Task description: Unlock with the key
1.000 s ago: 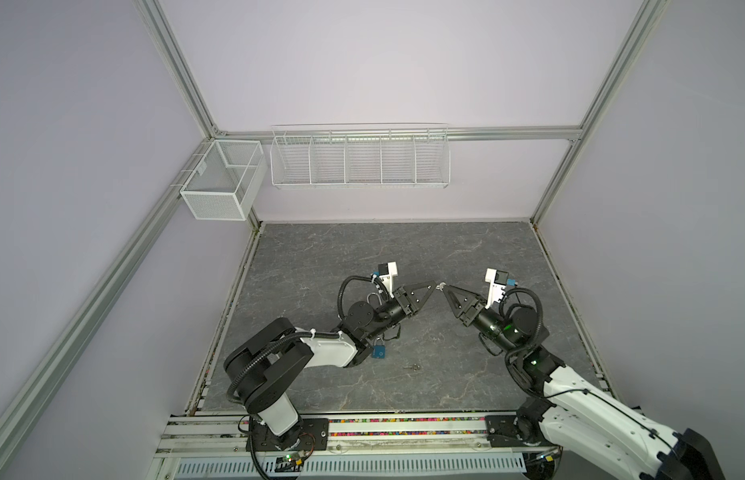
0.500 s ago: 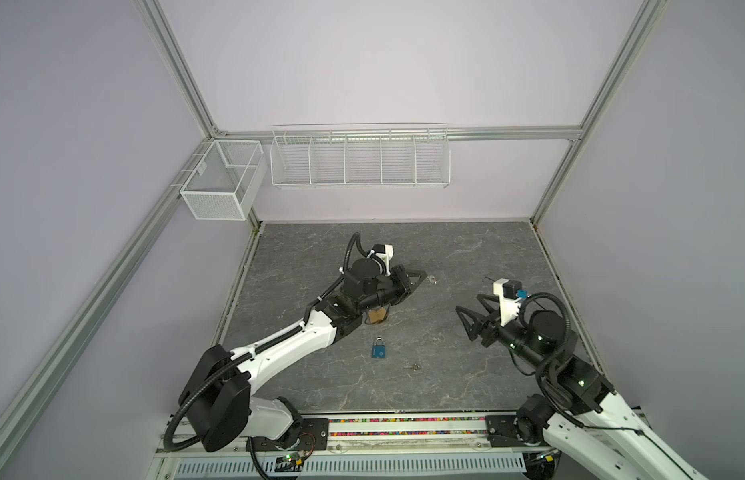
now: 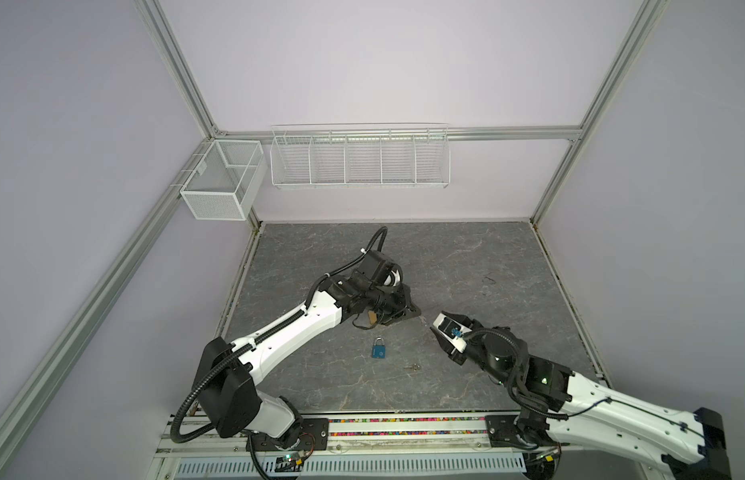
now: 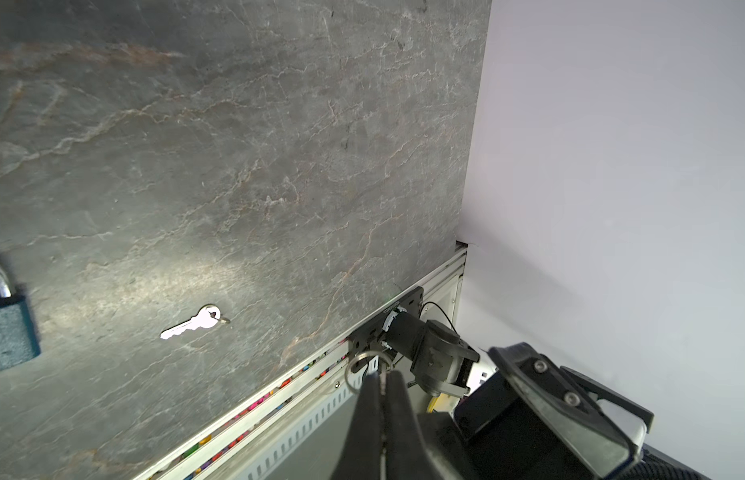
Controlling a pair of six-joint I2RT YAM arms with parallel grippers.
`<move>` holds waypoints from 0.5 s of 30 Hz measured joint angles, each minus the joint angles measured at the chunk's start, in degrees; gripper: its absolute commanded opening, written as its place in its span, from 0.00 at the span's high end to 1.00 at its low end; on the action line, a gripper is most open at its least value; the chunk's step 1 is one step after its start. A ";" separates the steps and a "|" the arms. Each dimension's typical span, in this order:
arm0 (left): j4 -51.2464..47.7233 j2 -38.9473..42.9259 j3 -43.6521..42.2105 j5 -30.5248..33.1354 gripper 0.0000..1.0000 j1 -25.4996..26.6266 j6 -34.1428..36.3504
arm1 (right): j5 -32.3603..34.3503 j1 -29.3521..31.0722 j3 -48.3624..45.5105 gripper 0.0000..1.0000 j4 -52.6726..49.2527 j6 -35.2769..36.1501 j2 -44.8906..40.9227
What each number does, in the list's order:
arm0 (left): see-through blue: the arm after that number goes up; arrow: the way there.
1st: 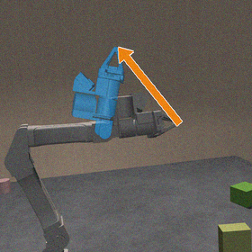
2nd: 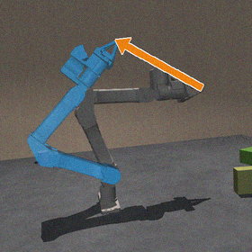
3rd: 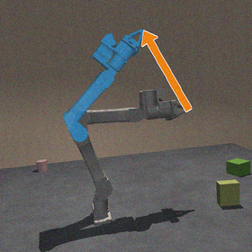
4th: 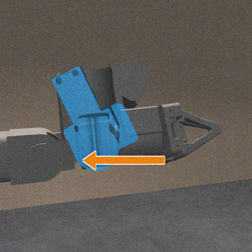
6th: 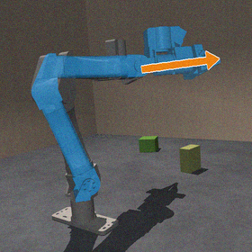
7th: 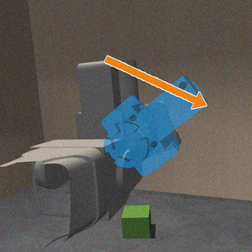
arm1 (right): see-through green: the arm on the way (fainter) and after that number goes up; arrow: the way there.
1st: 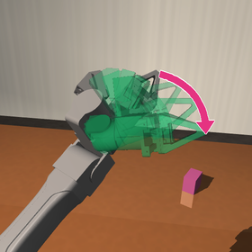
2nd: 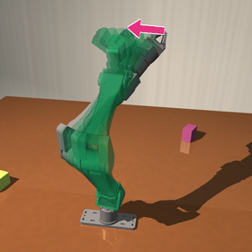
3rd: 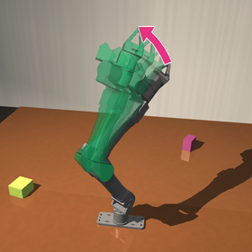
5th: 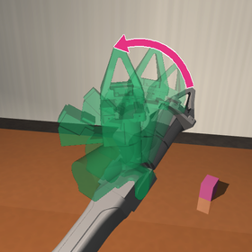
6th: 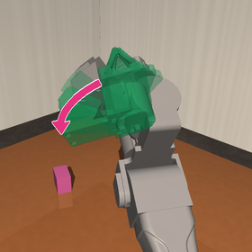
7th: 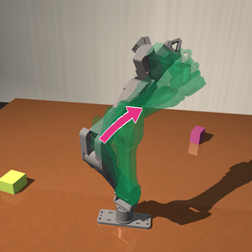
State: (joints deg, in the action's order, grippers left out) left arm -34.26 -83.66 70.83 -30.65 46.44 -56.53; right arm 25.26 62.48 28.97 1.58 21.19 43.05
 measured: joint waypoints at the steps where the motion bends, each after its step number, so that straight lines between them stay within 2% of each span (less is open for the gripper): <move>1: -0.26 0.26 0.00 -0.24 1.00 0.00 -0.04 | 0.28 0.28 0.07 0.52 0.66 0.66 1.11; 8: 0.07 2.40 -0.02 -0.50 1.00 -0.04 -1.31 | 0.70 3.85 0.09 0.54 5.55 4.31 5.29; 11: 1.05 2.86 -0.31 -0.72 1.00 -0.07 -1.95 | 1.73 4.07 0.35 0.65 7.30 5.27 5.77; 15: 2.71 3.43 -1.84 -0.96 1.00 -0.07 -3.28 | 3.56 4.07 1.84 0.71 8.26 5.70 8.37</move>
State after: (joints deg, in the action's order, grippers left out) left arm -31.55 -80.23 68.99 -31.62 46.37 -59.81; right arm 28.82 66.54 30.81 9.85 26.89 51.42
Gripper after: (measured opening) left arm 0.047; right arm 0.313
